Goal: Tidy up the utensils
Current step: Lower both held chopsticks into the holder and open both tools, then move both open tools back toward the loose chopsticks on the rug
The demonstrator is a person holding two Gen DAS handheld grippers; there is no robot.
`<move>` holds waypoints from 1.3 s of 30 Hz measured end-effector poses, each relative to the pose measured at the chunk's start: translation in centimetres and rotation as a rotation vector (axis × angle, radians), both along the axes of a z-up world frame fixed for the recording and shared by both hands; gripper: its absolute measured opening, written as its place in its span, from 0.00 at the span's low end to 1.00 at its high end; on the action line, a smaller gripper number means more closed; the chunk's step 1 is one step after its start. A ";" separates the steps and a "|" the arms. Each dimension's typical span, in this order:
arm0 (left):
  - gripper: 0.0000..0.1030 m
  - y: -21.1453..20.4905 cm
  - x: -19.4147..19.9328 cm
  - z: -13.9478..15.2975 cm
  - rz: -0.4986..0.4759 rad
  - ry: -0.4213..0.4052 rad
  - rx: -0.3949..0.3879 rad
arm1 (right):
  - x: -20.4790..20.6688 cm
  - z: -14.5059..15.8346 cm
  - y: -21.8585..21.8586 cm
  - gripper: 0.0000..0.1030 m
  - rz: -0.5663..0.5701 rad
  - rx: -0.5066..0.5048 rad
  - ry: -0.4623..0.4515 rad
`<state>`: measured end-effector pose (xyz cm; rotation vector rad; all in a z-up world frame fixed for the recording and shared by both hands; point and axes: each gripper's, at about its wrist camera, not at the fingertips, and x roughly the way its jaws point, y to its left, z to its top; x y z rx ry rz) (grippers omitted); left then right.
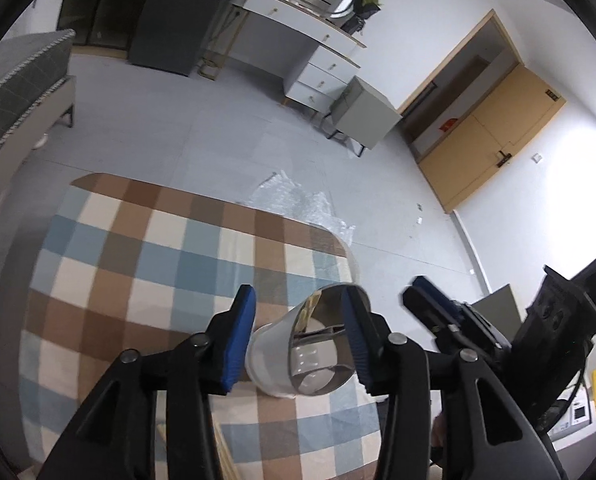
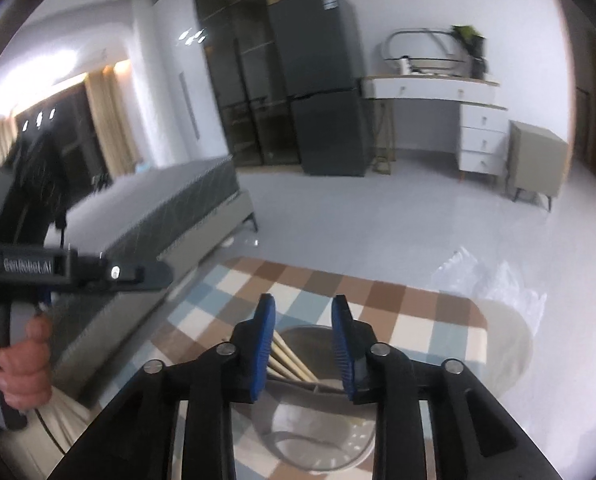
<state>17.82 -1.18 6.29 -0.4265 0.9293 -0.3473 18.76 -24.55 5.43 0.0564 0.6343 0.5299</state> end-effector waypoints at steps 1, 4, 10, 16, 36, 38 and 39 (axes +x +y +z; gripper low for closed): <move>0.40 0.1 -0.3 0.1 0.007 -0.010 0.013 | -0.4 0.3 -0.4 0.34 -0.017 0.012 -0.001; 0.53 0.5 -2.1 1.1 0.035 -0.049 0.072 | -2.3 1.4 -1.1 0.38 -0.055 0.036 -0.024; 0.64 1.6 -5.9 2.4 0.109 -0.106 0.170 | -6.9 3.5 -1.3 0.61 -0.091 0.074 -0.086; 0.76 2.5 -9.0 2.4 0.153 -0.127 0.241 | -11.3 4.5 -0.3 0.72 -0.107 0.120 -0.138; 0.87 4.4 -14.5 -2.3 0.244 -0.198 0.396 | -17.3 0.1 3.6 0.93 -0.134 0.106 -0.152; 0.87 4.6 -14.9 -3.0 0.253 -0.191 0.398 | -17.9 -0.8 3.9 0.94 -0.136 0.101 -0.139; 0.87 4.8 -15.0 -3.4 0.256 -0.186 0.401 | -17.9 -1.3 4.1 0.96 -0.135 0.095 -0.130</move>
